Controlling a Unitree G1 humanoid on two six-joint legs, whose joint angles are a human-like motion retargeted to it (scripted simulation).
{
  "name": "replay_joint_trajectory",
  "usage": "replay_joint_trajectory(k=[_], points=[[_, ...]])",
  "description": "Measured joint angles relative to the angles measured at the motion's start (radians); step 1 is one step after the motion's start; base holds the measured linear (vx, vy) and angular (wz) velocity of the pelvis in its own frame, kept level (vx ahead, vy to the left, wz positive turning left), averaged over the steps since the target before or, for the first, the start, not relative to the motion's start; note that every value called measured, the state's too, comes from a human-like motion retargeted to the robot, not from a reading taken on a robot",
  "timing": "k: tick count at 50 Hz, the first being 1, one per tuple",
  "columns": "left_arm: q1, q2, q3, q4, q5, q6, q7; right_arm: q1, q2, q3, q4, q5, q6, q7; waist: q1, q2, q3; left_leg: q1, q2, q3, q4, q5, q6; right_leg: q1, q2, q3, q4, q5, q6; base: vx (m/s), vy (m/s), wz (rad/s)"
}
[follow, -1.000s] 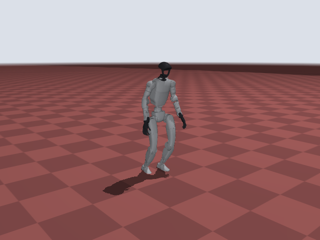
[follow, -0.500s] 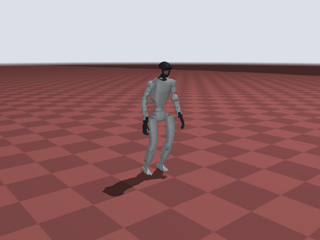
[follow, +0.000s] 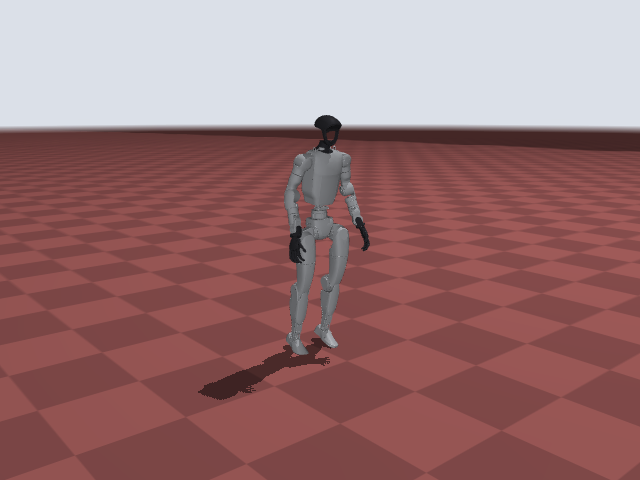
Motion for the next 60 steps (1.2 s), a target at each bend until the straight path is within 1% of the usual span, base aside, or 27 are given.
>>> replay_joint_trajectory(k=[2,3,5,7,9,10,13,15,18,22,27,28,30,33,35,37,38,40,42,43,45,48,52,55,57,58,60], points=[[-0.056,-0.016,0.06,0.004,-0.023,0.014,0.004,-0.091,-0.021,0.011,0.05,0.015,0.0,0.0,-0.012,-0.002,0.073,0.007,-0.02,0.0,0.155,-0.332,0.054,0.009,-0.007,0.001,0.162,-0.36,-0.042,-0.13,0.04,0.16],[-0.089,-0.029,0.093,0.023,-0.041,0.03,0.003,-0.14,-0.029,0.02,0.085,0.023,0.007,0.001,-0.021,-0.004,0.115,-0.022,-0.03,0.011,0.293,-0.485,0.098,-0.011,-0.012,-0.011,0.289,-0.522,-0.087,-0.19,0.03,0.18],[-0.153,-0.055,0.158,0.076,-0.081,0.074,0.004,-0.219,-0.041,0.038,0.134,0.024,0.022,-0.012,-0.037,-0.002,0.16,-0.169,-0.023,0.044,0.648,-0.691,0.199,-0.131,-0.013,-0.034,0.602,-0.745,-0.213,-0.2,0.02,0.09],[-0.161,-0.067,0.175,0.09,-0.147,0.075,0.053,-0.206,-0.046,0.041,0.082,0.013,0.006,-0.064,-0.03,-0.006,0.135,-0.257,-0.001,0.083,0.75,-0.672,0.183,-0.222,-0.02,-0.045,0.706,-0.728,-0.209,-0.03,0.01,-0.21],[-0.124,-0.071,0.154,0.075,-0.205,0.033,0.106,-0.124,-0.043,0.025,-0.038,-0.007,-0.018,-0.085,-0.014,-0.021,0.064,-0.241,0.0,0.097,0.593,-0.522,0.105,-0.225,-0.025,-0.036,0.573,-0.557,-0.11,0.16,0.0,-0.37],[-0.095,-0.071,0.137,0.062,-0.222,0.012,0.119,-0.072,-0.041,0.016,-0.102,-0.02,-0.021,-0.073,-0.006,-0.029,0.026,-0.202,-0.007,0.09,0.455,-0.41,0.068,-0.198,-0.024,-0.023,0.45,-0.43,-0.052,0.21,-0.01,-0.35],[-0.006,-0.047,0.096,0.026,-0.192,-0.009,0.074,0.043,-0.021,0.014,-0.176,-0.089,0.013,0.014,0.005,-0.04,-0.07,-0.075,-0.004,0.028,0.027,0.113,0.04,-0.089,-0.012,0.013,0.044,0.095,0.013,0.18,-0.04,-0.2],[0.045,-0.035,0.099,0.012,-0.138,-0.023,0.022,0.09,0.001,0.03,-0.157,-0.122,-0.002,0.042,-0.004,-0.044,-0.11,-0.057,0.016,0.004,-0.093,0.294,-0.014,-0.07,-0.009,-0.005,-0.066,0.264,0.051,0.08,-0.06,-0.03],[0.063,-0.03,0.088,0.012,-0.118,-0.023,0.008,0.097,0.021,0.056,-0.091,-0.102,-0.02,0.019,-0.016,-0.047,-0.115,-0.062,0.029,0.044,-0.108,0.237,-0.032,-0.067,-0.015,-0.07,-0.064,0.248,0.043,0.0,0.0,0.0],[0.002,-0.025,0.03,0.066,-0.103,0.011,0.024,0.054,0.029,0.075,0.009,-0.085,0.017,0.015,-0.019,-0.037,-0.058,-0.029,0.033,0.083,-0.086,0.204,-0.009,-0.028,-0.01,-0.047,-0.022,0.199,-0.002,0.0,0.0,0.0],[-0.062,-0.008,-0.011,0.055,-0.044,0.024,0.007,0.047,0.021,0.064,0.021,-0.085,0.031,0.05,-0.004,-0.021,-0.027,-0.026,0.02,0.001,-0.045,0.24,-0.003,-0.006,-0.012,-0.006,-0.004,0.199,-0.012,0.0,0.0,0.0],[-0.072,-0.005,-0.01,0.039,-0.034,0.023,0.008,0.047,0.014,0.063,0.006,-0.081,0.027,0.054,0.0,-0.016,-0.017,-0.02,0.015,-0.016,-0.034,0.212,0.002,0.0,-0.013,0.009,0.007,0.174,-0.02,-0.04,0.04,-0.2],[-0.113,-0.003,0.009,0.012,-0.019,0.033,0.013,0.018,-0.005,0.058,-0.018,-0.049,0.015,0.062,0.004,-0.004,0.03,0.005,0.0,-0.015,0.046,-0.041,0.03,0.02,-0.015,0.042,0.1,-0.092,-0.045,-0.07,0.04,-0.23],[-0.191,-0.012,0.065,0.02,-0.002,0.058,0.017,-0.079,-0.026,0.058,0.02,-0.004,0.016,0.065,-0.008,-0.01,0.109,-0.05,-0.03,0.037,0.342,-0.529,0.09,-0.015,-0.039,0.017,0.381,-0.606,-0.097,-0.13,0.03,-0.11],[-0.217,-0.017,0.095,0.041,0.025,0.077,0.022,-0.137,-0.024,0.063,0.065,-0.008,0.017,0.03,-0.027,-0.016,0.112,-0.193,-0.027,0.065,0.62,-0.669,0.187,-0.115,-0.042,0.003,0.591,-0.773,-0.201,-0.1,0.0,0.08],[-0.193,-0.018,0.086,0.035,-0.014,0.068,0.078,-0.117,-0.016,0.054,0.036,-0.018,-0.004,-0.051,-0.024,-0.021,0.064,-0.261,-0.01,0.102,0.656,-0.585,0.169,-0.192,-0.048,-0.002,0.638,-0.688,-0.191,0.07,0.0,-0.11],[-0.165,-0.022,0.075,0.024,-0.043,0.051,0.111,-0.078,-0.011,0.042,-0.005,-0.024,-0.016,-0.077,-0.013,-0.026,0.033,-0.248,-0.008,0.112,0.586,-0.501,0.133,-0.195,-0.052,0.001,0.588,-0.591,-0.145,0.21,-0.02,-0.3],[-0.104,-0.027,0.051,0.003,-0.082,0.022,0.133,0.011,-0.004,0.021,-0.089,-0.05,-0.011,-0.053,0.009,-0.033,-0.036,-0.176,-0.011,0.095,0.342,-0.252,0.068,-0.147,-0.045,0.023,0.368,-0.309,-0.033,0.26,-0.04,-0.29],[-0.041,-0.023,0.031,-0.018,-0.079,0.005,0.096,0.075,0.001,0.023,-0.12,-0.105,0.014,0.01,0.016,-0.028,-0.097,-0.108,0.004,0.056,0.095,0.056,0.036,-0.077,-0.027,0.038,0.104,0.034,0.032,0.23,-0.09,-0.04],[-0.01,-0.02,0.022,-0.029,-0.066,-0.004,0.075,0.099,0.004,0.03,-0.12,-0.133,0.017,0.022,0.014,-0.024,-0.121,-0.091,0.015,0.047,0.018,0.166,0.013,-0.056,-0.022,0.034,0.013,0.161,0.051,0.18,-0.09,0.12],[0.041,-0.016,0.006,-0.044,-0.031,-0.016,0.044,0.132,0.01,0.048,-0.107,-0.161,0.001,0.007,0.005,-0.02,-0.157,-0.086,0.032,0.054,-0.048,0.237,-0.029,-0.044,-0.019,0.004,-0.073,0.256,0.075,0.13,-0.09,0.17],[0.053,-0.015,-0.016,-0.026,0.001,-0.015,0.037,0.118,0.022,0.072,-0.041,-0.156,-0.012,-0.021,0.009,-0.021,-0.155,-0.079,0.026,0.039,-0.067,0.198,-0.036,-0.04,-0.011,-0.022,-0.08,0.222,0.091,0.03,-0.04,0.03],[0.017,-0.019,-0.017,0.024,0.01,0.008,0.018,0.054,0.024,0.092,0.048,-0.147,0.016,0.017,0.028,-0.014,-0.087,-0.041,0.01,0.0,-0.066,0.126,-0.027,-0.002,0.005,-0.019,-0.055,0.119,0.075,0.0,0.0,0.0],[0.007,-0.029,0.001,0.019,0.003,0.019,0.015,0.022,0.005,0.086,0.038,-0.149,0.019,0.026,0.029,0.0,-0.049,-0.043,-0.004,-0.001,-0.046,0.145,-0.03,-0.003,0.007,-0.017,-0.037,0.078,0.051,0.0,0.0,0.0],[-0.008,-0.031,0.017,0.0,0.006,0.024,0.015,-0.011,-0.018,0.081,0.021,-0.139,0.014,0.023,0.024,0.003,-0.009,-0.044,-0.028,0.011,0.013,0.014,-0.002,0.005,-0.007,-0.004,-0.01,-0.035,0.033,-0.07,0.0,0.08],[-0.026,-0.031,0.031,-0.006,0.01,0.028,0.014,-0.041,-0.03,0.079,0.023,-0.126,0.01,0.02,0.021,0.002,0.023,-0.049,-0.043,0.021,0.078,-0.13,0.026,0.014,-0.016,0.009,0.025,-0.163,0.021,-0.12,0.01,0.1],[-0.066,-0.034,0.073,-0.001,0.024,0.038,0.006,-0.11,-0.049,0.076,0.057,-0.094,0.009,0.016,0.013,0.01,0.089,-0.1,-0.054,0.051,0.299,-0.437,0.099,0.005,-0.018,0.014,0.168,-0.46,-0.055,-0.15,0.02,0.05]])
